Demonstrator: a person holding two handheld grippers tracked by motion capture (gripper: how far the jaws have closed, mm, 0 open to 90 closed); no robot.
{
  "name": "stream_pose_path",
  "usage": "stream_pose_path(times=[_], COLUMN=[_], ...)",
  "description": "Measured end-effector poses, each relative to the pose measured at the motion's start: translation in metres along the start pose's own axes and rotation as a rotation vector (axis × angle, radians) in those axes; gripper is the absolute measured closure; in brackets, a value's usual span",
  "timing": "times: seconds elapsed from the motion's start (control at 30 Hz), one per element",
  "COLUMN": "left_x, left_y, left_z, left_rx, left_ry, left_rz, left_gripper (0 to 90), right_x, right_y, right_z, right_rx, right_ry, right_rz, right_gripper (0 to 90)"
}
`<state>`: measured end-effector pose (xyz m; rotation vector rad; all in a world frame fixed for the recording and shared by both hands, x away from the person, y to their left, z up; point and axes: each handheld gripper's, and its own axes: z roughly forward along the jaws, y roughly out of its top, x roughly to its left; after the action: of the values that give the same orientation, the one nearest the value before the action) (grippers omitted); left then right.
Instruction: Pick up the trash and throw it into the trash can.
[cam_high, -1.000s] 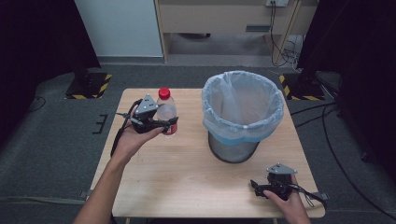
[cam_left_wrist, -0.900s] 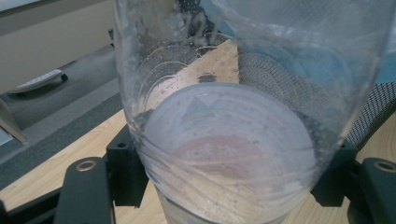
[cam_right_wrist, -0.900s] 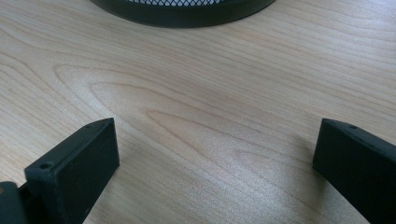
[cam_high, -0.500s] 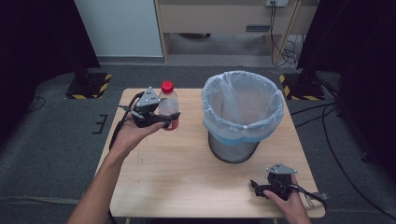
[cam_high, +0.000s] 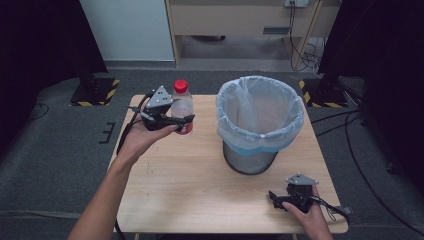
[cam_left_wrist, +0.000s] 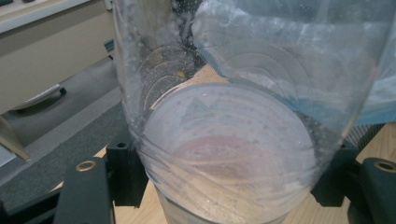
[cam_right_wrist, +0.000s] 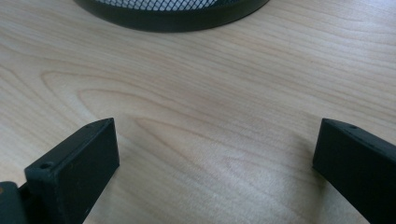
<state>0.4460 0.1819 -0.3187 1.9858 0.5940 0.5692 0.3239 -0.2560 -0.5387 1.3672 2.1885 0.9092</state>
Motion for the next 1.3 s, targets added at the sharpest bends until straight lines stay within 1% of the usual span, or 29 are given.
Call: stream_pose_path(times=[0.1,0.13,0.17,0.27,0.37,0.47,0.5,0.6,0.77,0.87,0.9,1.07,1.1,1.13,1.17,1.2,1.23,1.3], left_x=[0.001,0.002,0.002,0.002,0.002,0.002,0.002,0.003,0.004,0.004,0.004,0.004,0.004,0.003,0.003,0.001,0.001,0.0], left_y=[0.004,0.008,0.008,0.015,0.019,0.026,0.026,0.03,0.032,0.037,0.037,0.047,0.048,0.053,0.053,0.057,0.057,0.063], left_z=[-0.001,-0.003,-0.003,-0.005,-0.006,-0.009,-0.009,-0.01,-0.011,-0.014,-0.014,-0.017,-0.017,-0.019,-0.019,-0.02,-0.02,-0.02], left_rx=[-0.003,-0.002,-0.002,-0.004,-0.011,-0.021,-0.021,-0.032,-0.036,-0.055,-0.055,-0.053,-0.057,-0.058,-0.058,-0.059,-0.059,-0.062], left_ry=[0.002,0.004,0.004,0.002,-0.001,-0.005,-0.005,-0.023,-0.031,-0.059,-0.059,-0.06,-0.061,-0.064,-0.064,-0.066,-0.066,-0.073], left_rz=[0.002,0.012,0.012,0.024,0.022,0.031,0.031,0.032,0.031,0.019,0.019,0.035,0.033,0.04,0.04,0.049,0.049,0.056], left_gripper=[28.1,28.1,28.1,28.1,28.1,28.1,28.1,28.2,28.2,28.2,28.2,28.3,28.3,28.3,28.3,28.3,28.3,28.3], right_x=[-0.001,-0.001,-0.002,-0.002,-0.002,-0.002,-0.002,-0.002,-0.002,-0.002,-0.002,-0.002,-0.002,-0.002,-0.002,-0.002,-0.002,-0.002], right_y=[0.001,0.001,0.001,0.001,0.001,0.001,0.001,0.001,0.001,0.001,0.001,0.001,0.001,0.001,0.001,0.001,0.001,0.001], right_z=[0.001,0.001,0.001,0.001,0.001,0.001,0.001,0.001,0.001,0.001,0.001,0.001,0.001,0.001,0.001,0.001,0.001,0.001], right_rx=[0.001,0.002,0.002,0.002,0.002,0.001,0.001,0.0,0.001,0.001,0.0,0.001,0.001,0.001,0.001,0.001,0.001,0.001], right_ry=[-0.002,-0.001,-0.002,-0.002,-0.001,-0.002,-0.002,-0.003,-0.003,-0.003,-0.003,-0.003,-0.003,-0.003,-0.003,-0.003,-0.003,-0.003], right_rz=[0.0,0.007,0.006,0.006,0.004,0.001,0.001,0.001,0.002,0.001,0.001,0.001,0.001,0.001,0.001,0.001,0.001,0.001], right_gripper=[0.3,0.3,0.3,0.3,0.3,0.3,0.3,0.3,0.3,0.3,0.3,0.3,0.3,0.3,0.3,0.3,0.3,0.3])
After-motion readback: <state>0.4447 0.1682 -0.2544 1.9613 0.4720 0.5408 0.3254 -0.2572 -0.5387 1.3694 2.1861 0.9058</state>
